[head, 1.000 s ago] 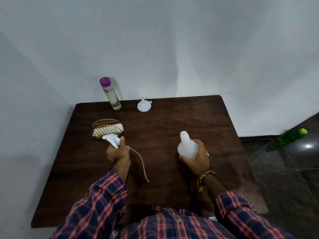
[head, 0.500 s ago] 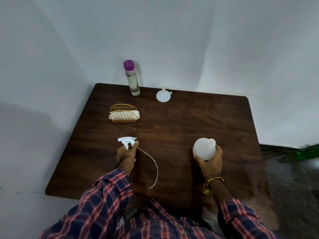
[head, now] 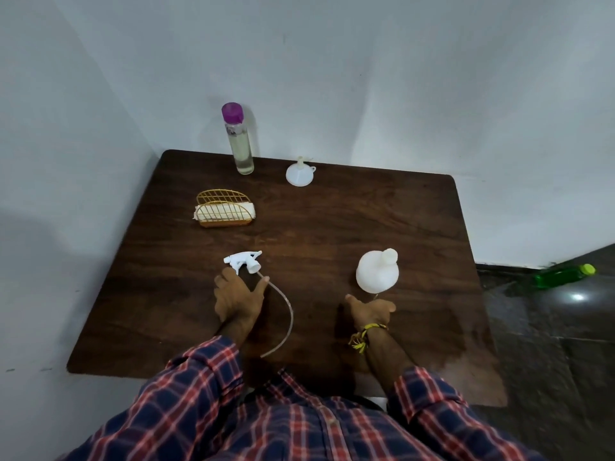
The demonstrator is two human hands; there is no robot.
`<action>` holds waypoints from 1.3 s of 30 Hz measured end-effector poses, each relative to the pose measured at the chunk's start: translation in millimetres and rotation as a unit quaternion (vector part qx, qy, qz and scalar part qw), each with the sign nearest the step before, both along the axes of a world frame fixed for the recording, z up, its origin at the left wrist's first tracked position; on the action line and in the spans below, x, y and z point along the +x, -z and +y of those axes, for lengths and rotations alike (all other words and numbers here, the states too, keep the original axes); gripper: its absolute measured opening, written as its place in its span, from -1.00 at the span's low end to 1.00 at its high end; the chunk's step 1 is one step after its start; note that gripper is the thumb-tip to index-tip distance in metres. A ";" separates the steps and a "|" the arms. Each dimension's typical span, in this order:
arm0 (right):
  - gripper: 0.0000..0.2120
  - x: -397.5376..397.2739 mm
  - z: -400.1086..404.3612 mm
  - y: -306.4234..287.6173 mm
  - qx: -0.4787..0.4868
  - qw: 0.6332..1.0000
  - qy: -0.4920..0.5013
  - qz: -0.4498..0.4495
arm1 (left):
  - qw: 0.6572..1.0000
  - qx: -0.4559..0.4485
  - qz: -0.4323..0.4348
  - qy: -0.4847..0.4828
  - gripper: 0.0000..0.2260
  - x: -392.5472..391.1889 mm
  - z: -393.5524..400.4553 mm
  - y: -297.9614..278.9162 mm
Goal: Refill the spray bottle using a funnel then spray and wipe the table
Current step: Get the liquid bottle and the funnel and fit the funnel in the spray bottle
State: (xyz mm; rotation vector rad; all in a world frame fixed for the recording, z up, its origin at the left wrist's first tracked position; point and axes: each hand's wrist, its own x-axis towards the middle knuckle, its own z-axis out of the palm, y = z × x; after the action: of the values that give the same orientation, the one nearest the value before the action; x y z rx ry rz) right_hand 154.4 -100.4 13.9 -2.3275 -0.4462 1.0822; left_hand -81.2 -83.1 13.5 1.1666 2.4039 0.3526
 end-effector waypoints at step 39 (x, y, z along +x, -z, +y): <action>-0.23 -254.4 343.8 -52.0 0.250 0.904 -0.342 -0.054 | 0.955 -0.261 -0.072 0.118 0.29 -145.1 51.2 32.3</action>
State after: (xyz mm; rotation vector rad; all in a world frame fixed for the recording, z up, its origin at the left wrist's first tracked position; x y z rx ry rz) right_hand -100.0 243.4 65.9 -1.7920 -1.4753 0.9640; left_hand -226.3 -32.0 -18.8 1.1121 2.0207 -0.2561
